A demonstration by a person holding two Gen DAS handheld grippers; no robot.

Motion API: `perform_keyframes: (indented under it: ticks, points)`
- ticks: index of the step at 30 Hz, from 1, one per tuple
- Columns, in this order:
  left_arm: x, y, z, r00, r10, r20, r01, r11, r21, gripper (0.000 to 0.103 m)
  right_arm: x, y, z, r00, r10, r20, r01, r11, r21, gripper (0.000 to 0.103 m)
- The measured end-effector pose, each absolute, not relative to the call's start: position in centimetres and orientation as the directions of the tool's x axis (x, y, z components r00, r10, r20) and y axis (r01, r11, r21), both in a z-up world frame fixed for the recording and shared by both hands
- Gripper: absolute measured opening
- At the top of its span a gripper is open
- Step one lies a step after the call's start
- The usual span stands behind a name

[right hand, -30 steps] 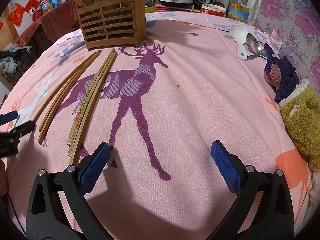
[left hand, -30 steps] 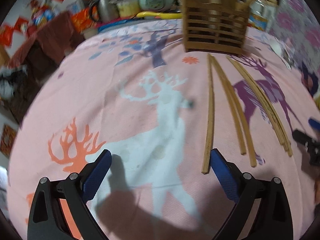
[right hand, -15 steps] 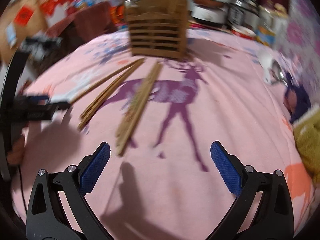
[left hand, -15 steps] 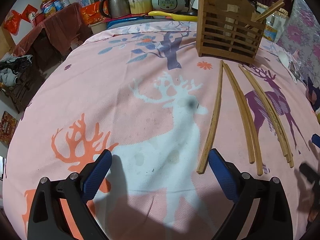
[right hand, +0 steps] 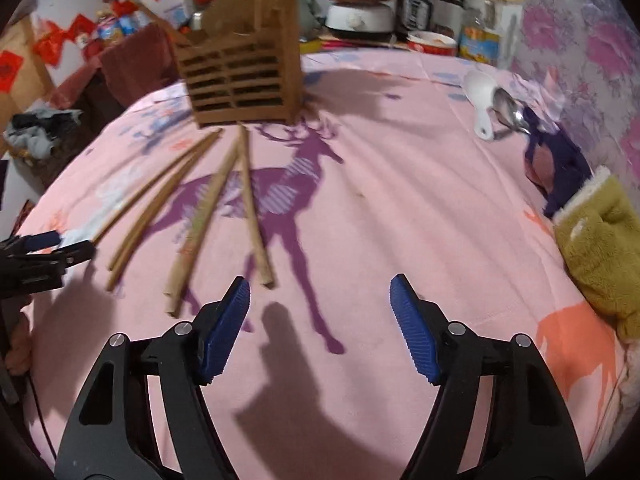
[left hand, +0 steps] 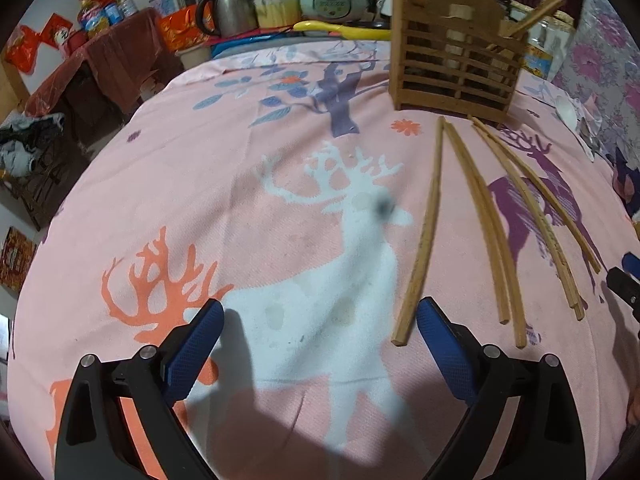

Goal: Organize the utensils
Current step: 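Move both tools toward the remaining loose chopsticks, then close the left tool on one chopstick while the right tool grasps another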

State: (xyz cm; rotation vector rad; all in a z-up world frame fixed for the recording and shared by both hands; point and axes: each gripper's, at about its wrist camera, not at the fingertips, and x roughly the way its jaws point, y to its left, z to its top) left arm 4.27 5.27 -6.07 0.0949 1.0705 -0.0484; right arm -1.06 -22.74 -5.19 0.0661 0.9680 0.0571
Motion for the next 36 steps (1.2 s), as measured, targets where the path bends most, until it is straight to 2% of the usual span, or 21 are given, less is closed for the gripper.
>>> perform_keyframes:
  ticks: [1,3,5,6,9,13,16,17,18,19,29,31,32,33,36]
  points:
    - [4.1,5.1,-5.9,0.489,0.004,-0.873,0.096,0.994,0.058,0.086,-1.2,-22.0,-5.2,0.569,0.074,-0.819,-0.046,0.997,0.059,0.071]
    - [3.7,4.4,-5.6,0.505,-0.015,-0.863,0.135,0.989,0.061,0.069,-1.1,-21.0,-5.2,0.567,0.081,-0.819,-0.086,0.996,0.039,0.069]
    - [3.6,3.9,-5.7,0.494,-0.051,-0.868,0.174,0.984,0.041,0.053,-1.2,-20.5,-5.1,0.569,0.092,-0.817,-0.107,0.994,0.037,0.062]
    - [3.6,3.7,-5.7,0.491,-0.065,-0.869,0.185,0.982,0.032,0.049,-1.2,-20.6,-5.1,0.566,0.097,-0.818,-0.107,0.993,0.044,0.057]
    - [3.5,3.6,-5.8,0.490,-0.077,-0.868,0.195,0.981,0.023,0.045,-1.0,-21.0,-5.3,0.554,0.111,-0.825,-0.095,0.993,0.070,0.048]
    - [3.6,3.2,-5.9,0.496,-0.076,-0.865,0.208,0.978,0.034,0.045,-0.7,-20.6,-5.7,0.534,0.143,-0.833,-0.115,0.989,0.096,0.046]
    - [3.6,3.0,-5.9,0.497,-0.077,-0.864,0.220,0.975,0.039,0.045,-0.3,-20.2,-6.1,0.515,0.142,-0.846,-0.123,0.988,0.091,0.037]
    - [3.6,2.9,-5.9,0.496,-0.083,-0.865,0.223,0.974,0.034,0.044,-0.2,-20.2,-6.1,0.515,0.140,-0.846,-0.120,0.989,0.091,0.029]
    - [3.5,2.9,-5.9,0.493,-0.092,-0.865,0.227,0.974,0.025,0.044,-0.2,-20.3,-6.1,0.516,0.140,-0.845,-0.115,0.989,0.094,0.015]
    - [3.5,2.9,-5.9,0.491,-0.100,-0.865,0.232,0.973,0.019,0.044,-0.2,-20.4,-6.1,0.515,0.150,-0.844,-0.116,0.988,0.105,0.006]
    - [2.9,1.6,-5.9,0.492,-0.127,-0.861,0.292,0.956,0.026,0.044,-0.3,-20.3,-6.1,0.514,0.160,-0.843,-0.122,0.986,0.113,0.006]
    - [2.9,1.5,-5.9,0.484,-0.154,-0.861,0.309,0.951,0.004,0.033,-0.3,-20.4,-6.1,0.514,0.162,-0.842,-0.122,0.986,0.115,0.006]
    - [2.7,1.6,-5.8,0.482,-0.166,-0.860,0.318,0.948,-0.005,0.011,-0.3,-20.3,-6.1,0.514,0.163,-0.842,-0.121,0.986,0.117,0.006]
    - [2.6,1.4,-5.8,0.476,-0.182,-0.860,0.334,0.942,-0.015,0.005,-0.4,-20.3,-6.1,0.515,0.162,-0.842,-0.122,0.986,0.116,0.006]
    - [2.0,1.0,-5.4,0.502,-0.182,-0.846,0.349,0.937,0.006,0.005,-0.4,-20.3,-6.0,0.522,0.165,-0.837,-0.126,0.985,0.116,0.006]
